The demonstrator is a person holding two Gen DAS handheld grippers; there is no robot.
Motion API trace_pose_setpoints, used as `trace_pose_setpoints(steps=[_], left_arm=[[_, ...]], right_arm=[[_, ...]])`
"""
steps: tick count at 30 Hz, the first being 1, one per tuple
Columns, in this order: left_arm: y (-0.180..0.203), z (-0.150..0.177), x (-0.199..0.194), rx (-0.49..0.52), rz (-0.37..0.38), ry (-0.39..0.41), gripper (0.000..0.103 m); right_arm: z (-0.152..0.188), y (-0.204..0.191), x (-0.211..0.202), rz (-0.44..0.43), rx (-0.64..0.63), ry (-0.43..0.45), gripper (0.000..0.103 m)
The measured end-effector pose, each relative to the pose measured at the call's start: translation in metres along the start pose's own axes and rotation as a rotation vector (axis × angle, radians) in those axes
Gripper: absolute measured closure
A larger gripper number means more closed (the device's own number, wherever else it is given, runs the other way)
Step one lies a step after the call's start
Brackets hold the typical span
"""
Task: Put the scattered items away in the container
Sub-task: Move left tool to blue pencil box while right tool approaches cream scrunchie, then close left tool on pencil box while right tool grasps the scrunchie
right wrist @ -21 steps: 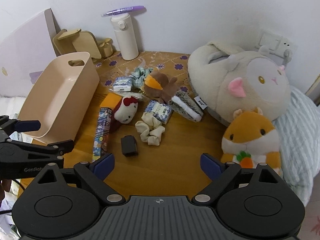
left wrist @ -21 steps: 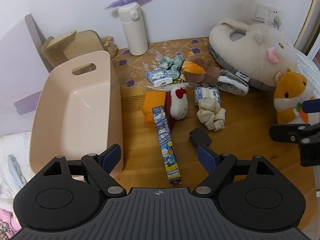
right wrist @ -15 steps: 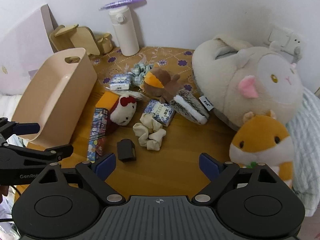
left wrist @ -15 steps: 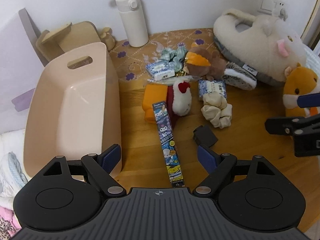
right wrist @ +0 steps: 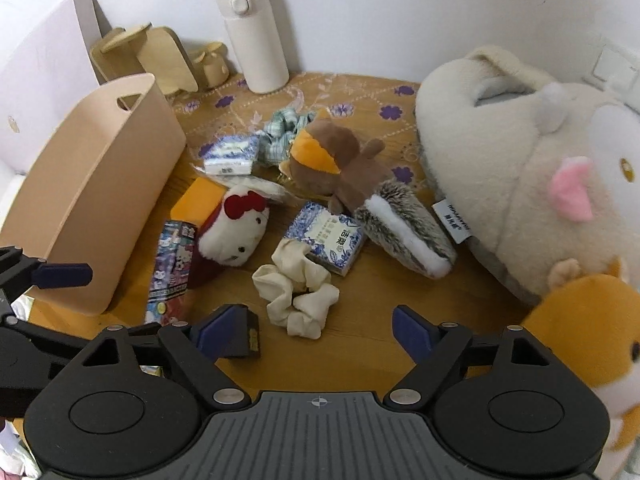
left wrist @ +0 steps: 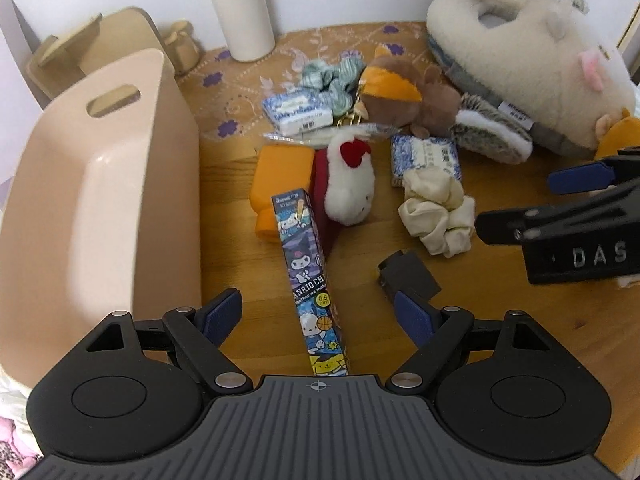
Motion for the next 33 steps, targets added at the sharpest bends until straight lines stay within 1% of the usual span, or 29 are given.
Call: trace_pose_setpoints(steps=[5, 6, 9, 14, 15, 17, 18, 19, 20, 21, 23, 24, 25, 26, 27, 28, 30, 33], left_arm=[[-0.005, 0.002, 0.022, -0.016, 0.005, -0.027, 0.018], [-0.008, 0.002, 0.026, -0.085, -0.024, -0.035, 0.018], [-0.011, 0.003, 0.040, -0.096, -0.027, -0.058, 0.018], [-0.012, 0.002, 0.056, -0.112, -0.015, -0.081, 0.018], [-0.011, 0.002, 0.058, -0.111, -0.014, -0.081, 0.019], [-0.009, 0.002, 0.062, -0.109, -0.008, -0.083, 0.027], [-0.009, 0.002, 0.064, -0.111, -0.009, -0.087, 0.035], [-0.008, 0.002, 0.066, -0.109, -0.008, -0.094, 0.042], [-0.007, 0.003, 0.068, -0.104, -0.010, -0.102, 0.043], [-0.006, 0.004, 0.070, -0.100, -0.010, -0.107, 0.046], [-0.004, 0.006, 0.073, -0.094, -0.004, -0.111, 0.055], [-0.003, 0.007, 0.073, -0.093, 0.000, -0.113, 0.063], [-0.002, 0.008, 0.073, -0.093, 0.012, -0.104, 0.073], [-0.001, 0.008, 0.072, -0.091, 0.013, -0.099, 0.076], [0.000, 0.008, 0.072, -0.089, 0.017, -0.092, 0.077], [0.000, 0.009, 0.071, -0.084, 0.016, -0.086, 0.077], [0.000, 0.010, 0.070, -0.082, 0.010, -0.081, 0.078], [0.000, 0.012, 0.065, -0.086, 0.016, -0.076, 0.080]], right_arm=[[-0.006, 0.002, 0.022, -0.022, 0.014, -0.017, 0.017], [-0.007, 0.003, 0.027, -0.026, 0.012, -0.020, 0.017], [-0.009, 0.004, 0.043, -0.034, 0.014, -0.036, 0.017], [-0.007, 0.006, 0.066, -0.029, 0.008, -0.076, 0.021], [-0.007, 0.005, 0.069, -0.031, 0.006, -0.081, 0.021], [-0.005, 0.004, 0.075, -0.033, 0.002, -0.093, 0.024], [-0.004, 0.004, 0.078, -0.037, 0.002, -0.098, 0.026], [-0.004, 0.004, 0.080, -0.043, 0.005, -0.101, 0.030], [-0.003, 0.003, 0.082, -0.053, 0.010, -0.103, 0.035], [-0.004, 0.002, 0.083, -0.057, 0.013, -0.100, 0.036], [-0.005, 0.000, 0.084, -0.059, 0.001, -0.087, 0.044], [-0.006, -0.001, 0.084, -0.059, -0.008, -0.083, 0.048], [-0.007, -0.001, 0.084, -0.059, -0.014, -0.081, 0.055], [-0.008, -0.002, 0.084, -0.065, -0.015, -0.079, 0.069], [-0.008, -0.003, 0.084, -0.082, -0.011, -0.078, 0.078], [-0.008, -0.005, 0.085, -0.104, 0.000, -0.079, 0.091], [-0.007, -0.008, 0.085, -0.129, 0.005, -0.071, 0.093], [-0.006, -0.014, 0.082, -0.140, -0.008, -0.055, 0.095]])
Point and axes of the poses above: each gripper's, at about its wrist camera, not at the fingertips, and x roughly the way its jaws point, y to its right, z to its underside, the point moved 9 cm from there along x, roughly the way its jaws point, and after that the axes turned 8 degrees about -x, right-handed, at the moved point
